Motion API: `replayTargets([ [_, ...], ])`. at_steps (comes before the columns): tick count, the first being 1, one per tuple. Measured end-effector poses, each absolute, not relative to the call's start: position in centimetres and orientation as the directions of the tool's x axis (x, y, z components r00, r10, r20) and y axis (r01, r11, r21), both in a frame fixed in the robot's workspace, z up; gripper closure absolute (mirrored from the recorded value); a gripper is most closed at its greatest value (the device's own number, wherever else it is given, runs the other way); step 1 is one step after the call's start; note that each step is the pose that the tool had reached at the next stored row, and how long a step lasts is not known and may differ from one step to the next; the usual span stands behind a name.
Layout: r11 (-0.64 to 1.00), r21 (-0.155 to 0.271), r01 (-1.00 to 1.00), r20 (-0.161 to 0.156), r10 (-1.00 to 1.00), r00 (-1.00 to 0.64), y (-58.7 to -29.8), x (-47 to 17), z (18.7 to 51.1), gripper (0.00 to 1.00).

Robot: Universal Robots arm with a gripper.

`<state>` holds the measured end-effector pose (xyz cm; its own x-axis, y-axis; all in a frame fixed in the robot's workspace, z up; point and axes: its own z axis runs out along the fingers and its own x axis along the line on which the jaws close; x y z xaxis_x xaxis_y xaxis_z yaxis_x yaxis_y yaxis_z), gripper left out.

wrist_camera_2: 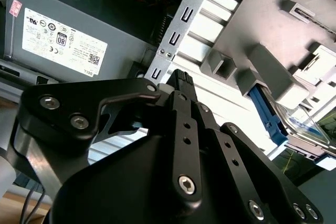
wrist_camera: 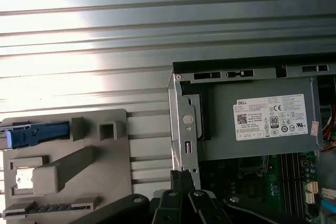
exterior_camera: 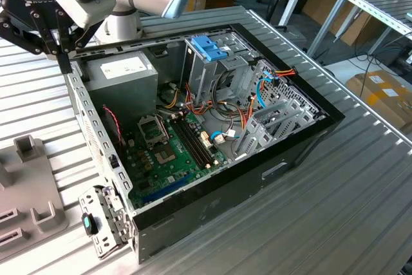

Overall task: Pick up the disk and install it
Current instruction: 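Reach for the disk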

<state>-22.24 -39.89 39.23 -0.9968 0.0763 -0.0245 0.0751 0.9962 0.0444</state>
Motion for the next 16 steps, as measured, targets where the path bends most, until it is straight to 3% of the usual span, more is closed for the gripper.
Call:
replayTargets([
  [16,0.996,0.044,0.075,-0.025,0.076,-0.997,-39.89,-22.60,39.23,0.89],
])
